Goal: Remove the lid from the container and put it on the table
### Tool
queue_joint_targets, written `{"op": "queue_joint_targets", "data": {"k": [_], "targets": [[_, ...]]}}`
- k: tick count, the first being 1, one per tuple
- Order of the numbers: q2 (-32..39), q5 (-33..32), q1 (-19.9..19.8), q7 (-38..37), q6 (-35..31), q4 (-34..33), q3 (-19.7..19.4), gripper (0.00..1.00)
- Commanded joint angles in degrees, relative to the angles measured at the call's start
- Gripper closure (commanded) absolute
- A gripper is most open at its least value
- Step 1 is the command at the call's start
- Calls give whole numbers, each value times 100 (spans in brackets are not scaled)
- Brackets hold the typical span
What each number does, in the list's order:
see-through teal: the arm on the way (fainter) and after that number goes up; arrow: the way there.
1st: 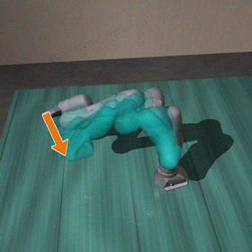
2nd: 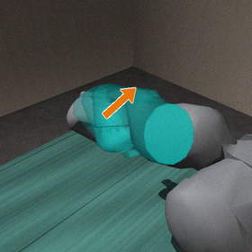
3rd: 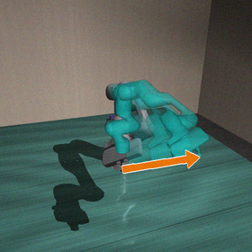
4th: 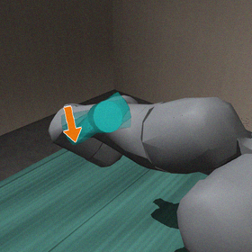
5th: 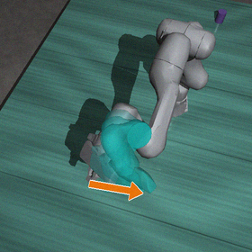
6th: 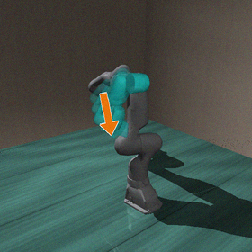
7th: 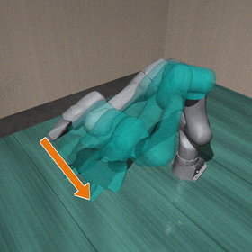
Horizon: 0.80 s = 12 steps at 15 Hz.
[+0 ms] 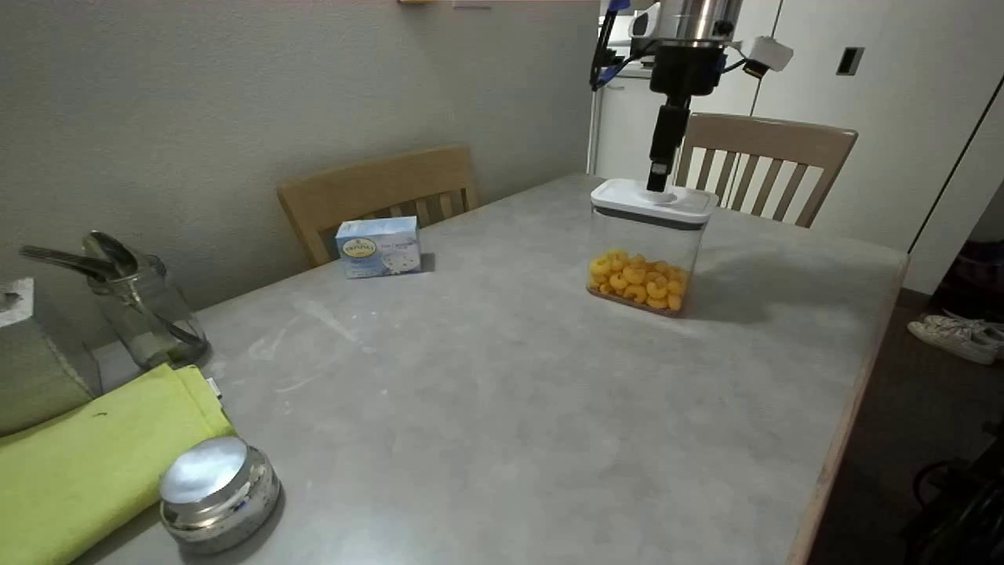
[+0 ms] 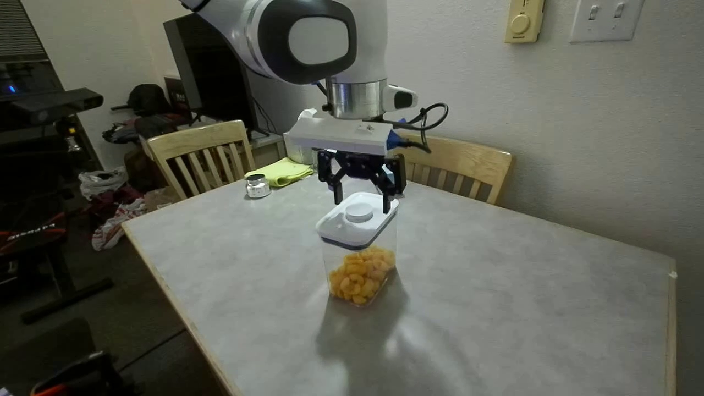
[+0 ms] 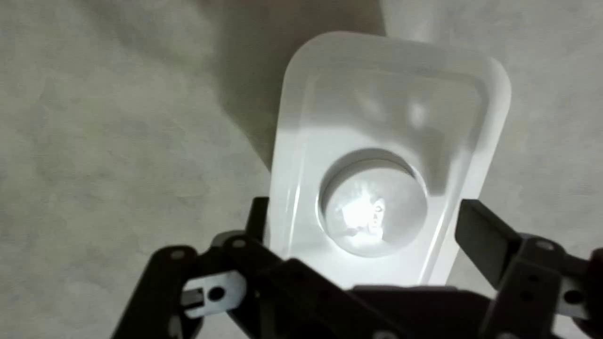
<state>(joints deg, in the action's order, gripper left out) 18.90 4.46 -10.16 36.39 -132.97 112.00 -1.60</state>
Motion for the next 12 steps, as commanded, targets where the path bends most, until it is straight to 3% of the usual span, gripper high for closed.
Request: {"op": "queue_joint_targets", "data": {"k": [1, 5, 6, 8, 12], "targets": [[116, 90, -85, 142, 132, -165, 95, 0], [133, 96, -77, 145, 230, -210, 130, 0], [144, 102, -76, 153, 263, -225, 143, 6], [156, 118, -77, 173, 332, -253, 168, 34], [164, 127, -79, 177, 465, -283, 185, 62]]}}
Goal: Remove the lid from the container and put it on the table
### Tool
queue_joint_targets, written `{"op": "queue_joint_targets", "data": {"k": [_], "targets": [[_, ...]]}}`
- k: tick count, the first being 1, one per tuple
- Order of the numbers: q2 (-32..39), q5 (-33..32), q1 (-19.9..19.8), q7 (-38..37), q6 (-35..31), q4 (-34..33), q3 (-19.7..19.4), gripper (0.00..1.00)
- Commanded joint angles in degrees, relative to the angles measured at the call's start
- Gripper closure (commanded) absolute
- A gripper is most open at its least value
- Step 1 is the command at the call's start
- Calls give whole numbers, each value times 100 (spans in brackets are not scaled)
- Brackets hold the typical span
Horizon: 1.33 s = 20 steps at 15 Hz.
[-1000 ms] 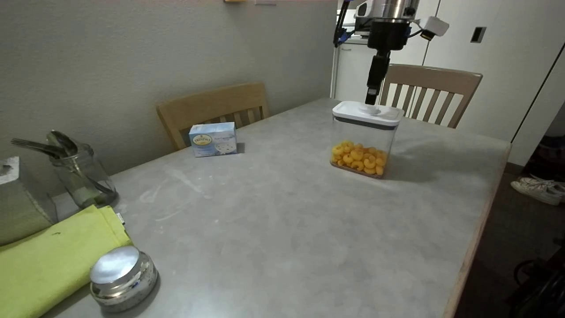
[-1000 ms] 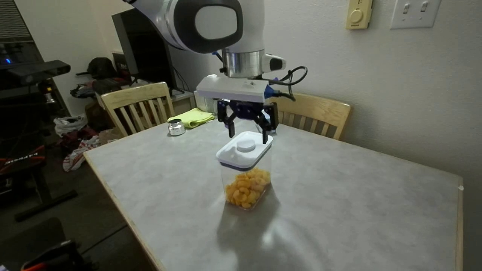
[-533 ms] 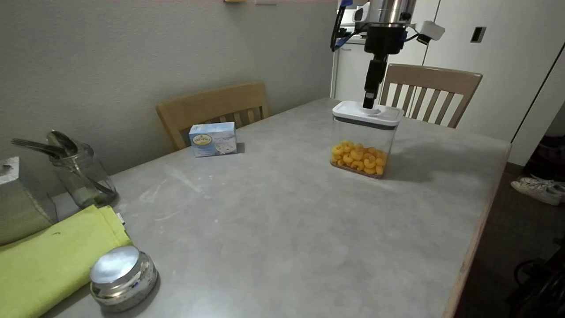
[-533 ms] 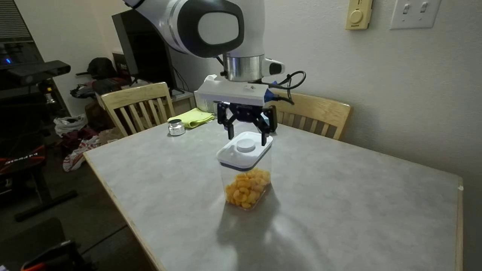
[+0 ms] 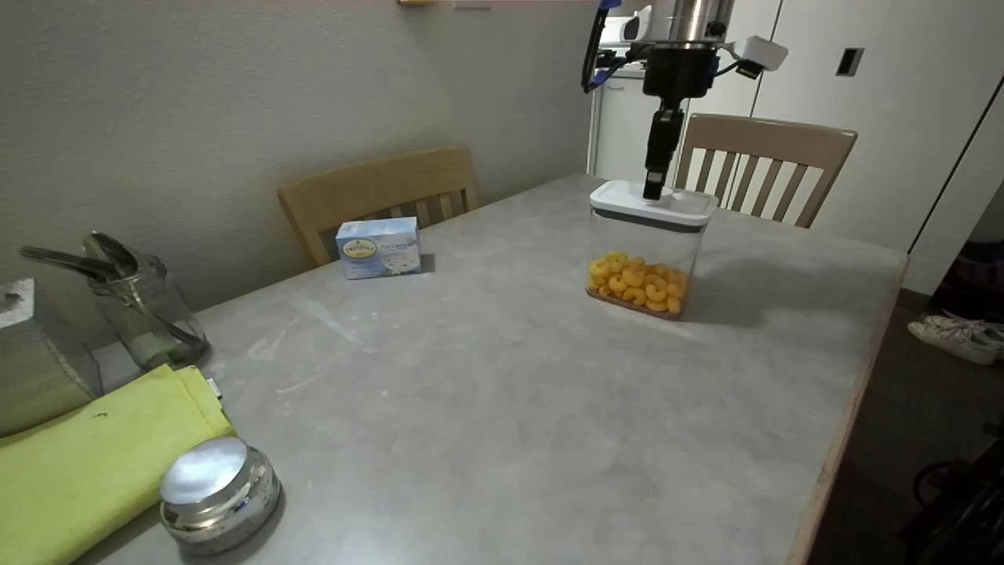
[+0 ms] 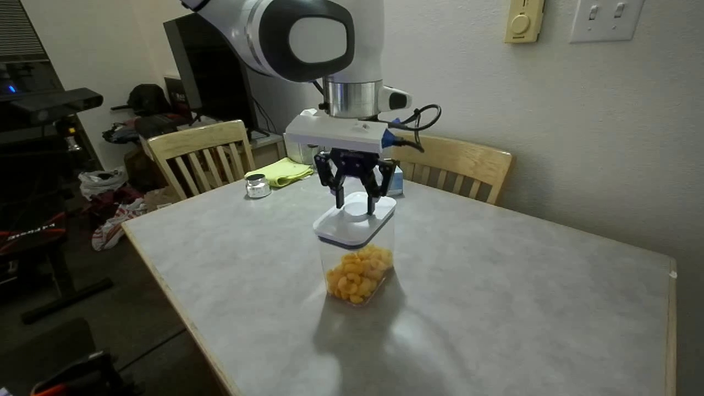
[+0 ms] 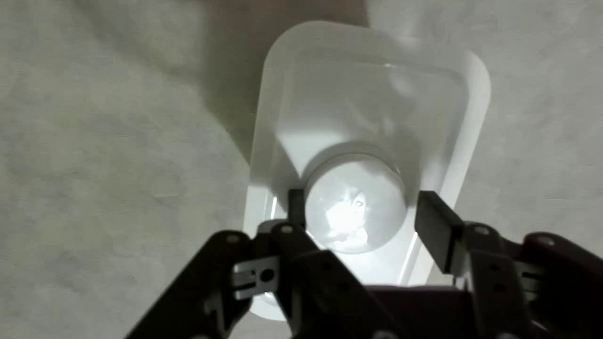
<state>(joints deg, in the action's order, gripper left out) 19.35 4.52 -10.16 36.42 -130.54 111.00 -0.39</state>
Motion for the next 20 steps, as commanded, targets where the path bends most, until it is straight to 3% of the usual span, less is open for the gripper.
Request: {"op": "queue_joint_targets", "data": {"k": [1, 2, 15, 20], "targets": [[119, 119, -78, 175, 249, -186, 63, 66], [115, 115, -77, 166, 259, -193, 58, 71], [-346, -591, 54, -336, 219, -494, -154, 71], [-359, -461, 40, -238, 211, -686, -94, 71]]}}
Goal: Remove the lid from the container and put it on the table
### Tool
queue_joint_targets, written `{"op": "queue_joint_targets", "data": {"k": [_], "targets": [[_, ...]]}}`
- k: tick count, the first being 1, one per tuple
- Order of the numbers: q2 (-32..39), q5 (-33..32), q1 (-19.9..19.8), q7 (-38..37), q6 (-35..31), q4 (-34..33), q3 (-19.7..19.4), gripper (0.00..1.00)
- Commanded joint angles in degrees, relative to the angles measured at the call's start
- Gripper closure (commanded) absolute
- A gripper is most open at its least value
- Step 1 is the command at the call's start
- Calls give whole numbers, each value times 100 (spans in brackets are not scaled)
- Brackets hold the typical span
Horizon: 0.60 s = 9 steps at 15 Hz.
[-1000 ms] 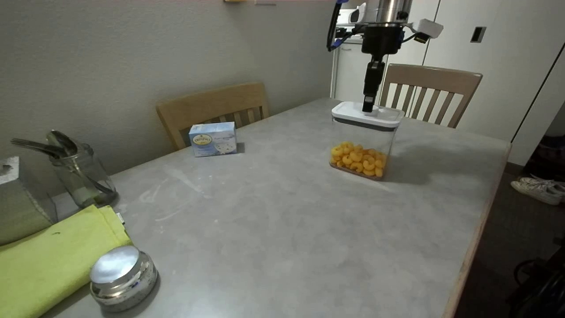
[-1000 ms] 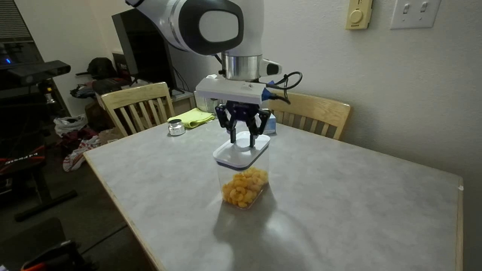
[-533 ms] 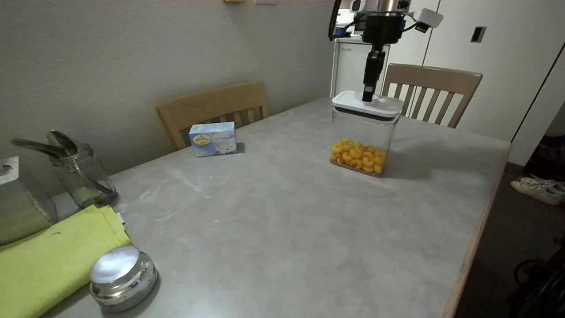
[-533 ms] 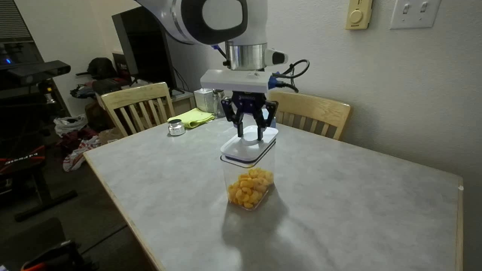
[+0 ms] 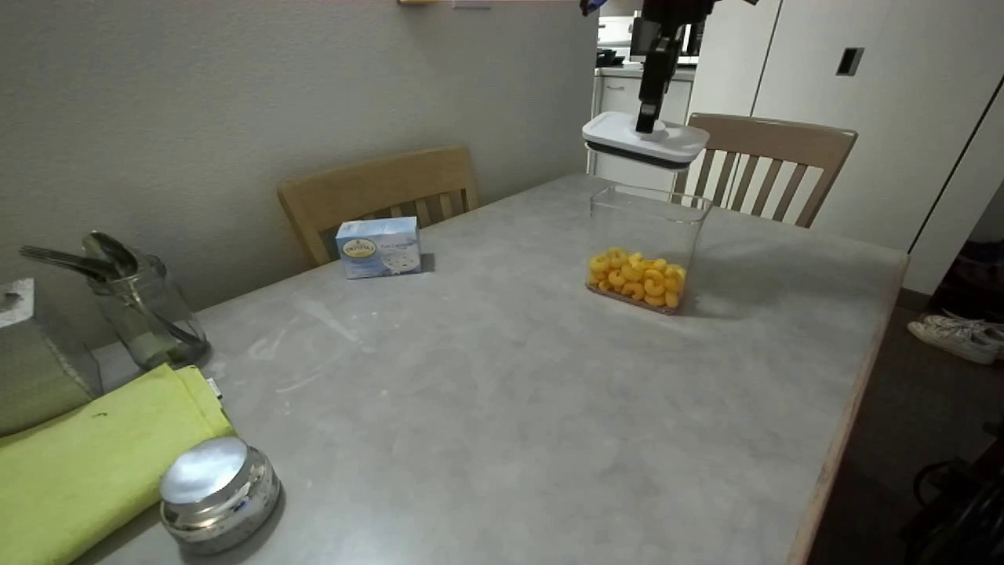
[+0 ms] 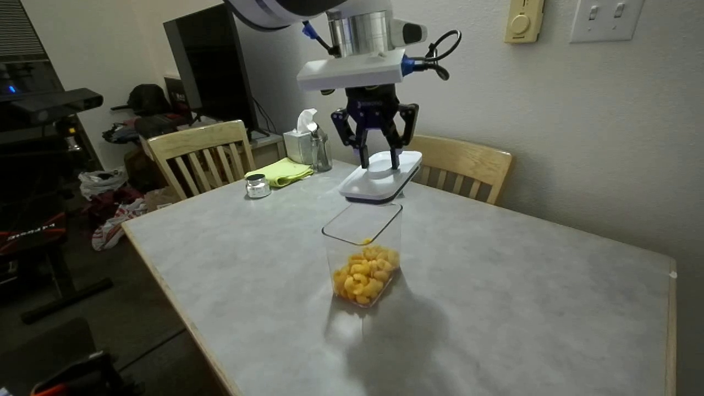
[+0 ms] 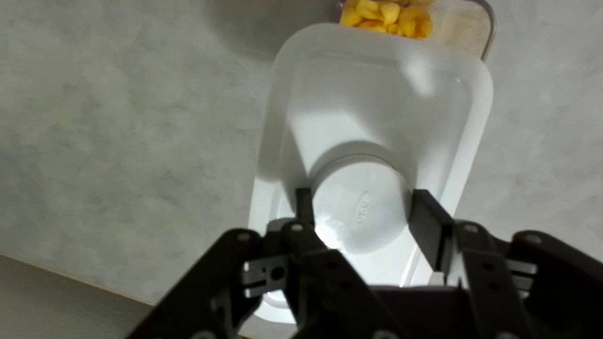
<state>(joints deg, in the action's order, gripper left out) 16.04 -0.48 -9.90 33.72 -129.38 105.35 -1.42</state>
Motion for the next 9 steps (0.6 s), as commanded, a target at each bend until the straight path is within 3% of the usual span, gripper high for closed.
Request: {"op": "queue_joint_targets", "data": {"k": [1, 4, 9], "targets": [[-3, 109, 5, 59, 99, -162, 32, 71], [84, 259, 31, 89, 122, -297, 116, 71], [244, -128, 295, 3, 61, -458, 165, 71]]}}
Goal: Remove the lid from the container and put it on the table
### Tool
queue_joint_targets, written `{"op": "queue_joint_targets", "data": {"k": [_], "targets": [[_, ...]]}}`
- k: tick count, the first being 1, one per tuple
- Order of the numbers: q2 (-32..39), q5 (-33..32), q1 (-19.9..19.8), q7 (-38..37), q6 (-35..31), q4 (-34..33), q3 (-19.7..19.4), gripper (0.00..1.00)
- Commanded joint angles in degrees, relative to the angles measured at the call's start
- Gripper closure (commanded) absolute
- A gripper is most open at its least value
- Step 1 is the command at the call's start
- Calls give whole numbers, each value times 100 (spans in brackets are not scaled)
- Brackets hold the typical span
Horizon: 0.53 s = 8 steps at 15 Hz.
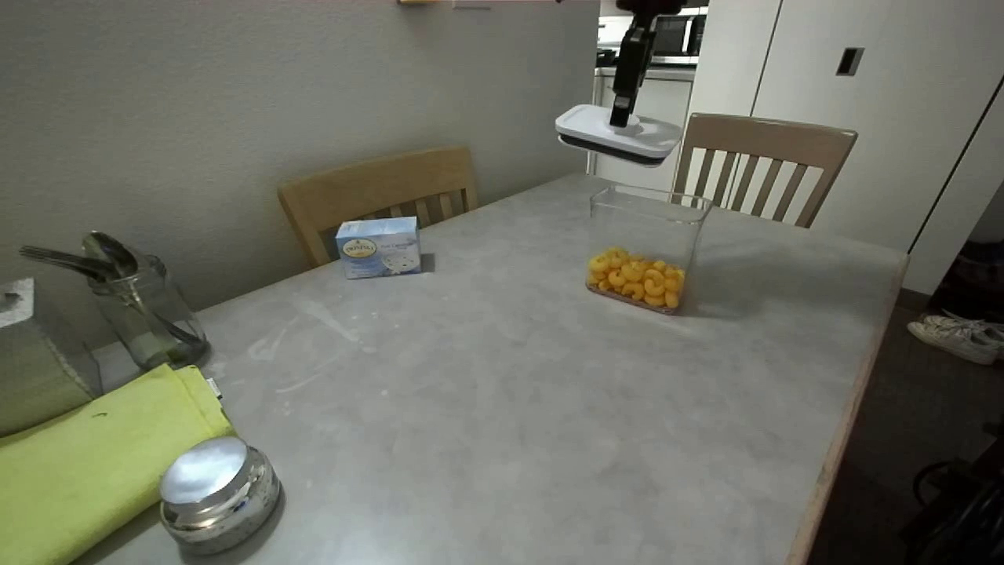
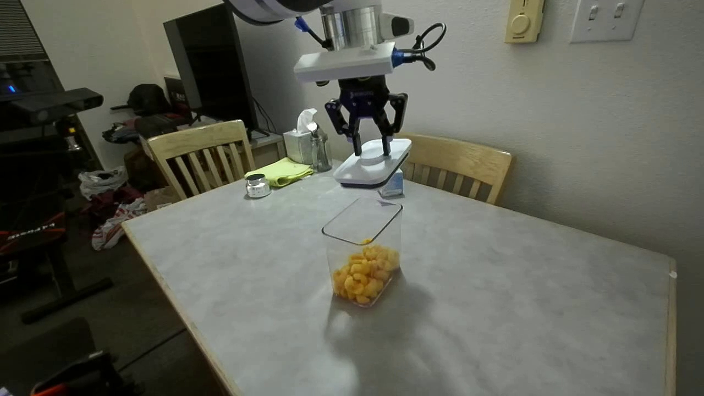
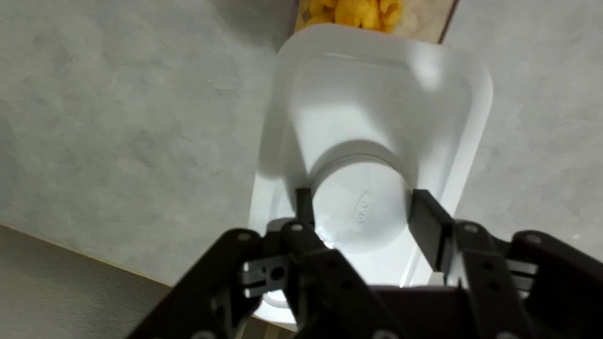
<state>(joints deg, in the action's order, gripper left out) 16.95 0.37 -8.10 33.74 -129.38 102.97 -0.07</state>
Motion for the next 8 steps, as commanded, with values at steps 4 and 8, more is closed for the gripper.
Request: {"op": "queue_joint_targets", "data": {"k": [4, 8], "targets": [[329, -789, 430, -284, -129, -281, 8, 71], [704, -1278, 761, -1105, -511, -429, 12, 71]]}}
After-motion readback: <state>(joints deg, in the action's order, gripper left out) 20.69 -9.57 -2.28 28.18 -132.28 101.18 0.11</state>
